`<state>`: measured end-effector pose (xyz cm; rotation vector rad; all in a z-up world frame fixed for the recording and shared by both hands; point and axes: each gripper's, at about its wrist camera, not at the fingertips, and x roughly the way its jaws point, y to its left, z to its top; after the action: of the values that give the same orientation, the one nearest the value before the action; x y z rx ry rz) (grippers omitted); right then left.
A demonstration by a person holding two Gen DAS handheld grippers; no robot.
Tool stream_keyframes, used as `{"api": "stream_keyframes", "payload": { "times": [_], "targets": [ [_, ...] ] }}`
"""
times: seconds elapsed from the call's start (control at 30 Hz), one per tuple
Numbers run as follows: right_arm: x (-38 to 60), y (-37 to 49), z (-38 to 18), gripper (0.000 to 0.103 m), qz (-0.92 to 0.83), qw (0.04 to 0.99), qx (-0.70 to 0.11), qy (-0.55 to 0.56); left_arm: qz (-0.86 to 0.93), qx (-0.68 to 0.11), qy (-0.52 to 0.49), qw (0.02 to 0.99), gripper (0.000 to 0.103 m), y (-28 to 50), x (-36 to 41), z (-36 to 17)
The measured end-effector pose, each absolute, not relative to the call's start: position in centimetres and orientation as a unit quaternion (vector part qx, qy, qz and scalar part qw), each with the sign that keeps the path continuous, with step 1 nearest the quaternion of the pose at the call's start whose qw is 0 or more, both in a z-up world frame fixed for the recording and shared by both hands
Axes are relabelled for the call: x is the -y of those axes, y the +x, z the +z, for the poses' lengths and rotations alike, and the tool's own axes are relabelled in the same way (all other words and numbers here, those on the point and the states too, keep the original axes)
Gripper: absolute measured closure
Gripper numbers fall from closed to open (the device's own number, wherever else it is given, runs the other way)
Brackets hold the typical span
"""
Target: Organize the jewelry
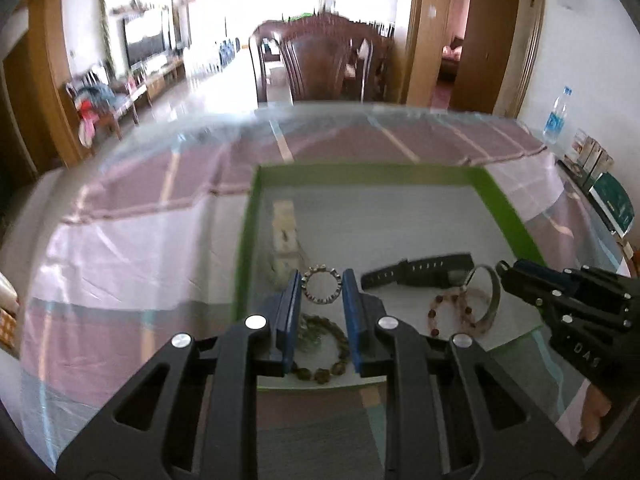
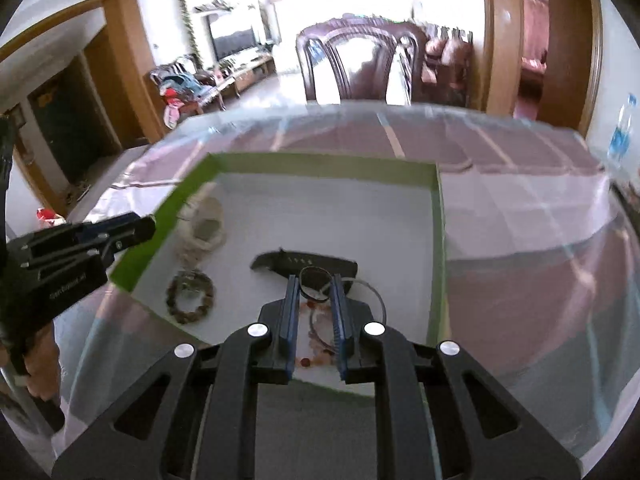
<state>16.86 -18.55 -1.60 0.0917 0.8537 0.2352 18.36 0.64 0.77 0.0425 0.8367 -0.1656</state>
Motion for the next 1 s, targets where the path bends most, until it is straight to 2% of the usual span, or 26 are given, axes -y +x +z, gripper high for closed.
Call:
{"api": "stream_keyframes", "payload": {
  "times": [0.1, 0.13, 0.17, 0.2, 0.27, 0.33, 0.4, 0.47, 0.53, 0.57, 0.7, 0.8, 1.0],
  "targets": [
    [18.4, 17.1, -2.2, 0.087, 0.111, 0.902, -0.415, 0.046, -0.081, -0.416, 0.027, 0.906, 0.082, 19.1, 0.0, -0.6],
    [18.3, 17.1, -2.2, 0.086, 0.109, 0.903, -0.413, 0.047, -0.080, -0.416, 0.029, 0.906, 0.074, 19.3, 0.2, -0.8],
    [18.4, 17.0, -2.1, 0.081, 0.107, 0.904, -0.410, 0.050, -0.081, -0.416, 0.029, 0.905, 0.066, 19.3, 0.3, -0.8],
    [18.5, 16.9, -2.0, 0.076, 0.108, 0.905, -0.408, 0.053, -0.079, -0.413, 0.027, 0.907, 0.051, 19.2, 0.2, -0.8],
    [18.9, 16.5, -1.5, 0.062, 0.107, 0.909, -0.399, 0.060, -0.077, -0.400, 0.027, 0.913, 0.047, 18.7, 0.1, -0.3],
    [19.2, 15.4, -0.7, 0.060, 0.101, 0.914, -0.389, 0.057, -0.073, -0.391, 0.038, 0.917, 0.044, 17.8, 0.0, 0.3],
    [19.3, 13.9, 0.1, 0.051, 0.097, 0.919, -0.378, 0.049, -0.060, -0.373, 0.044, 0.925, 0.039, 16.3, -0.4, 1.1],
    [19.4, 12.0, 0.9, 0.036, 0.088, 0.927, -0.363, 0.034, -0.042, -0.344, 0.052, 0.937, 0.034, 14.1, -0.8, 2.1],
    [19.3, 10.1, 1.5, 0.031, 0.081, 0.933, -0.349, 0.016, -0.022, -0.323, 0.058, 0.944, 0.027, 11.9, -1.0, 2.8],
    [19.2, 9.2, 1.8, 0.024, 0.079, 0.936, -0.342, 0.010, -0.019, -0.315, 0.057, 0.947, 0.025, 10.7, -1.2, 3.2],
    [18.9, 5.4, 2.4, 0.006, 0.068, 0.953, -0.294, -0.007, -0.017, -0.279, 0.058, 0.958, 0.014, 6.7, -1.2, 4.1],
    [18.7, 4.0, 1.6, 0.003, 0.060, 0.961, -0.269, -0.004, 0.002, -0.245, 0.072, 0.967, 0.005, 4.5, -0.7, 3.6],
    [17.8, 4.0, -1.2, 0.003, 0.042, 0.959, -0.279, -0.014, 0.003, -0.260, 0.074, 0.963, 0.005, 4.0, -0.2, 0.9]
  ]
}}
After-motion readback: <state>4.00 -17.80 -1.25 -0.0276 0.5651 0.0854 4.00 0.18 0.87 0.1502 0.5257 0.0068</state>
